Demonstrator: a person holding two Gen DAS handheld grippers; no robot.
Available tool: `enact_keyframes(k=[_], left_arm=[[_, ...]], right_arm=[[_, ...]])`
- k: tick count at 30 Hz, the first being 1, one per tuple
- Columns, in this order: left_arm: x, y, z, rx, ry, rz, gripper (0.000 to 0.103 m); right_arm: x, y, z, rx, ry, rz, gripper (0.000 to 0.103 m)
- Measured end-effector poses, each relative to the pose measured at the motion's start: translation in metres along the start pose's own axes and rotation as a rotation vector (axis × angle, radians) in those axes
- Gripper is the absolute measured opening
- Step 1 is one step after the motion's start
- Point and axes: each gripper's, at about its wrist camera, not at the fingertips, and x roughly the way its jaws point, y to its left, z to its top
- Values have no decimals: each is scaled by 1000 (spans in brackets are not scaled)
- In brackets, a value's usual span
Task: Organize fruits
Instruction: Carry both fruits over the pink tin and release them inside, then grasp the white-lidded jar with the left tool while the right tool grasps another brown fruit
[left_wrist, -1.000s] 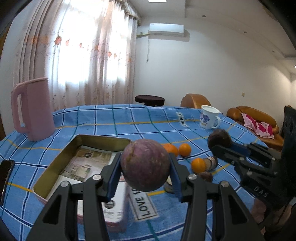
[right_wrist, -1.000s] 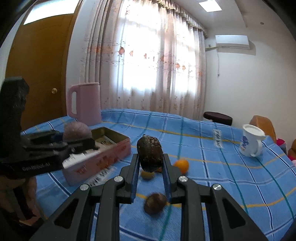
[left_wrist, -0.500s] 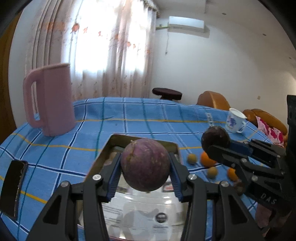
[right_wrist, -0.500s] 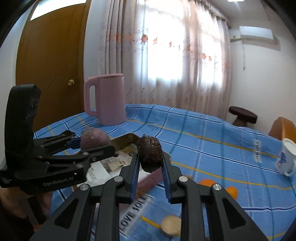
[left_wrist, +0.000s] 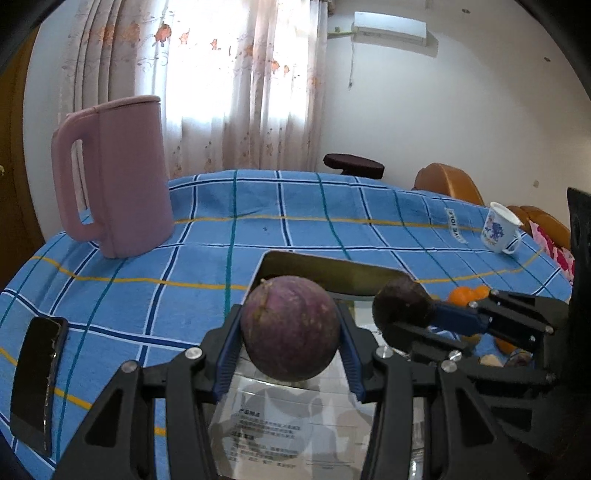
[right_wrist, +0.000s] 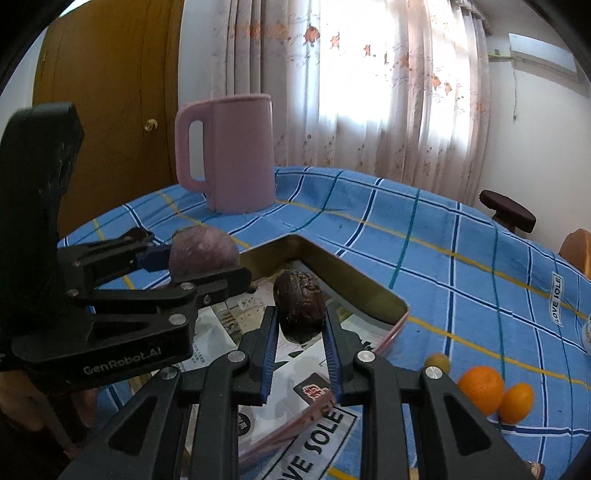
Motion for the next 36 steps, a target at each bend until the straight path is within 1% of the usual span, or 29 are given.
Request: enact_keyframes(k=[9, 14, 17, 18, 19, 20, 22, 23, 24, 25, 30, 33, 35, 36], left_arm=[[11, 5, -1, 5, 42, 23, 50], [6, 2, 1, 17, 20, 28, 52], [0, 2, 3, 20, -3, 37, 64], [-3, 2, 3, 19, -11, 42, 68], [-7, 2, 4, 12, -23, 43, 70], [-11, 3, 4, 5, -34, 37, 71], [-23, 3, 1, -12, -69, 27, 84], [-28, 2, 0, -17, -83, 25, 88], [-34, 0, -2, -26, -99, 17, 93], [-37, -2, -3, -29, -108, 6, 93], [-51, -27, -12, -3, -133, -54, 94], [-55, -47, -18, 26, -134, -89, 94], [-56, -62, -22, 43, -132, -113, 94], [-56, -69, -24, 53, -128, -126, 94]], right_arm=[[15, 4, -2, 1, 54, 5, 25], [19, 3, -5, 27, 68, 26, 26], [20, 6, -6, 23, 79, 34, 28], [18, 8, -6, 19, 75, 30, 31], [14, 9, -7, 13, 66, 23, 35], [10, 9, -9, 6, 59, 18, 37], [-4, 8, -15, -6, 40, -4, 45], [-12, 5, -18, -4, 28, -14, 48], [-17, 3, -21, -1, 21, -21, 54], [-29, -2, -27, 8, 11, -37, 57], [-75, -37, -55, 80, -17, -98, 57], [-102, -67, -80, 144, -8, -198, 57], [-112, -82, -94, 194, 6, -245, 57], [-114, -87, -98, 216, 15, -250, 57]])
